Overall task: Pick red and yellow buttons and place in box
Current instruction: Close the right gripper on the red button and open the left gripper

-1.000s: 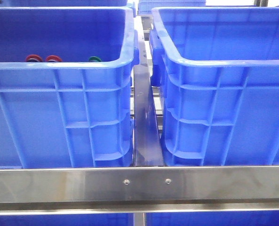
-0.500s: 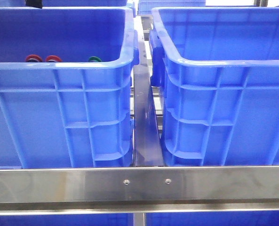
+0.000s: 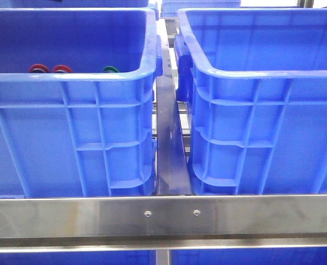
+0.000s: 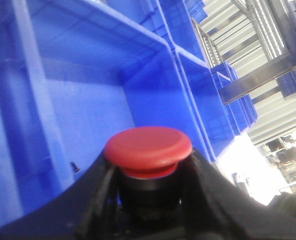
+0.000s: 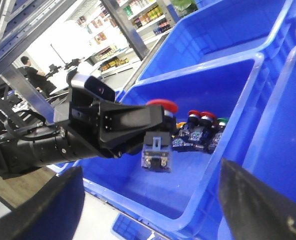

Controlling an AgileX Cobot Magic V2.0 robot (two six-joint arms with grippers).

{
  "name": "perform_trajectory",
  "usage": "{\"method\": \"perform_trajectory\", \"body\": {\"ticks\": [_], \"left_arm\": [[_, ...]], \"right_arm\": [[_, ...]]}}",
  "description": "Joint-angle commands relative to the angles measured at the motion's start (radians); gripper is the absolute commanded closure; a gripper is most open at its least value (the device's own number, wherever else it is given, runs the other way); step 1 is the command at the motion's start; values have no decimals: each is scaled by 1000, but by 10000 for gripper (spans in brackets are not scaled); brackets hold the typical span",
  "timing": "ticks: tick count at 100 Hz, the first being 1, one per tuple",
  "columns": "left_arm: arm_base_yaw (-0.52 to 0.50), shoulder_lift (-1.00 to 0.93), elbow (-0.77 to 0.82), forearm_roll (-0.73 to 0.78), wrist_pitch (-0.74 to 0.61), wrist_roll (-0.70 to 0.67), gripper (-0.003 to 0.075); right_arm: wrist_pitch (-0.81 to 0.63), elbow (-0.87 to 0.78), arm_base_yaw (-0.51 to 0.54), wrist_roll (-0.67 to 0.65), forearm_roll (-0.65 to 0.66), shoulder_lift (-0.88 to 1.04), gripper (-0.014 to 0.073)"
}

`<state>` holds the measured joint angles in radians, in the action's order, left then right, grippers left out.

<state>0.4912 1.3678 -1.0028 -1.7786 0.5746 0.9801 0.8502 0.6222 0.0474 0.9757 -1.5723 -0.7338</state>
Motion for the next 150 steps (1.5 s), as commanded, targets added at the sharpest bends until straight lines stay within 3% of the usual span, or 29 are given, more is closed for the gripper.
{"method": "perform_trajectory", "body": {"ticks": [1,43,99,111,135,150], "left_arm": [[16,-30,-49,-76,22,-3,739],[20,-30,-51,-76,36,-3,739],[20,-30,-51,-76,35,-22,739],[20,-30,-51,-76,35,-22,739],[20,-30,-51,-76,33,-22,739],[20,-30,-51,-76,31,-22,739]], "right_arm": [[-71,24,-65,15,-71,-18,23],[-341,160,-443,34,-72,-300,23],[-319,283,-520,58,-76,-491,32],[-315,283,-520,58,-76,-492,150],[-305,283,-520,58,-76,-493,480],[-295,286,-520,69,-76,-493,621]]}}
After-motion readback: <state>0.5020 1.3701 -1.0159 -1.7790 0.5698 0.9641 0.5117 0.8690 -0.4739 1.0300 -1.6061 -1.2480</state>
